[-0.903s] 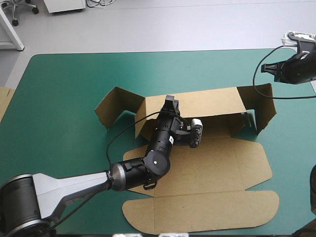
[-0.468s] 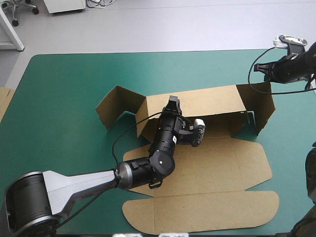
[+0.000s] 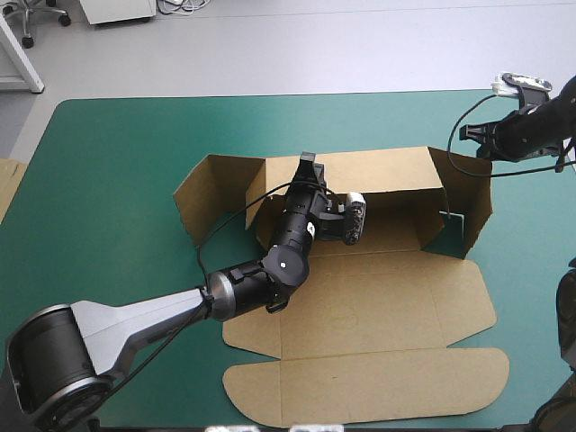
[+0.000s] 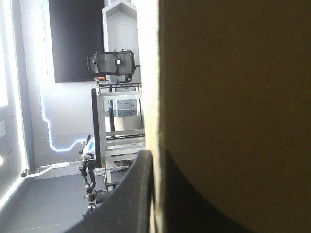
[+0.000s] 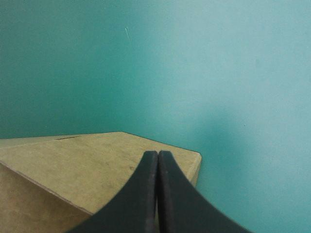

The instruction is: Fold the box

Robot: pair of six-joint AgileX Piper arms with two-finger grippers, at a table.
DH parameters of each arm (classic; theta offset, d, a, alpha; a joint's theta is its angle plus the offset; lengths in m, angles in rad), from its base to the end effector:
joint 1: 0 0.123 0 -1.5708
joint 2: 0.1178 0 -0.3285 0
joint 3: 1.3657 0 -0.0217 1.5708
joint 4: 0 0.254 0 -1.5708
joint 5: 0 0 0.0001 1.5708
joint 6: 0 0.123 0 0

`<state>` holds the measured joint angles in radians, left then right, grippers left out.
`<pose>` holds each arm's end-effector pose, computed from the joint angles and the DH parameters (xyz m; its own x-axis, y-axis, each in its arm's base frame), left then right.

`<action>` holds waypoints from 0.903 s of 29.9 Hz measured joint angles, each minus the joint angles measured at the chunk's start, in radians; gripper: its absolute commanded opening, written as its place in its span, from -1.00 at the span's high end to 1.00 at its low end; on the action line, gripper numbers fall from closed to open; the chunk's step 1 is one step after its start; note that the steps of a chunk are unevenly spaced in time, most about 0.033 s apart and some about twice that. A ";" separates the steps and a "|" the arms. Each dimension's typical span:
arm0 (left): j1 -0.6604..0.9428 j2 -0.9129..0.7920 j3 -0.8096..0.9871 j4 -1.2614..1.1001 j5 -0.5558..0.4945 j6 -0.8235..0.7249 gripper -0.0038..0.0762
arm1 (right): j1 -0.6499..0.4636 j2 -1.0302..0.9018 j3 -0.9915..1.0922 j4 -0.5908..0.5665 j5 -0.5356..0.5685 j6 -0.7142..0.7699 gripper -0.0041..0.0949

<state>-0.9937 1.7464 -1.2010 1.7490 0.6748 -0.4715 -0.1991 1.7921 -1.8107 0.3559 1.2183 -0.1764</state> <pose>0.2951 -0.3145 0.3144 0.2908 0.9558 -0.0442 0.2481 -0.0307 0.9683 0.4129 -0.0423 0.3781 -0.8704 0.1286 -0.4753 -0.0035 0.9636 0.2672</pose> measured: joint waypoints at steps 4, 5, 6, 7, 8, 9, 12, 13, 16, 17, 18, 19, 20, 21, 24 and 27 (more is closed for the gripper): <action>0.001 0.000 0.000 0.001 -0.003 0.000 0.93 | 0.000 -0.002 0.000 0.010 0.001 0.009 0.96; 0.001 0.000 0.000 0.001 -0.003 0.000 0.93 | 0.000 -0.006 0.000 0.015 0.002 0.012 0.96; 0.001 0.000 0.000 0.001 -0.003 0.000 0.93 | 0.000 -0.012 0.000 0.017 0.002 0.014 0.96; 0.001 0.000 0.000 0.001 -0.003 0.000 0.93 | 0.000 -0.020 0.003 0.020 0.002 0.015 0.96; 0.001 0.000 0.000 0.001 -0.004 0.000 0.93 | 0.000 -0.031 0.008 0.021 0.003 0.016 0.96; 0.001 0.000 0.000 0.001 -0.004 0.000 0.93 | 0.000 -0.042 0.013 0.022 0.003 0.018 0.96; 0.001 0.000 0.000 0.001 -0.004 0.000 0.93 | 0.000 -0.085 0.038 0.022 0.005 0.022 0.96; 0.001 0.000 0.000 0.001 -0.008 0.000 0.93 | 0.000 -0.105 0.056 0.022 0.012 0.023 0.96; 0.001 0.000 0.000 0.002 -0.008 0.001 0.93 | 0.000 -0.138 0.107 0.023 0.024 0.022 0.96; 0.001 0.000 0.000 0.002 -0.008 0.003 0.93 | 0.000 -0.143 0.120 0.022 0.025 0.020 0.96; 0.001 0.000 0.000 0.002 -0.008 0.005 0.93 | 0.000 -0.145 0.127 0.020 0.025 0.018 0.96; 0.001 0.000 0.000 0.002 -0.008 0.006 0.93 | 0.000 -0.146 0.134 0.019 0.025 0.015 0.96; 0.001 0.000 0.000 0.002 -0.008 0.006 0.93 | 0.000 -0.146 0.136 0.018 0.025 0.015 0.96; 0.001 0.000 0.000 0.002 -0.008 0.006 0.93 | 0.000 -0.146 0.138 0.017 0.025 0.015 0.96; 0.001 0.000 0.000 0.003 -0.008 0.007 0.93 | 0.000 -0.151 0.138 0.013 0.023 0.011 0.95; 0.001 0.000 0.000 0.003 -0.008 0.007 0.93 | 0.000 -0.160 0.126 0.007 -0.005 0.014 0.96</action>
<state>-0.9927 1.7464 -1.2010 1.7523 0.6670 -0.4643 -0.1991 1.6321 -1.6848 0.3631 1.2128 -0.1621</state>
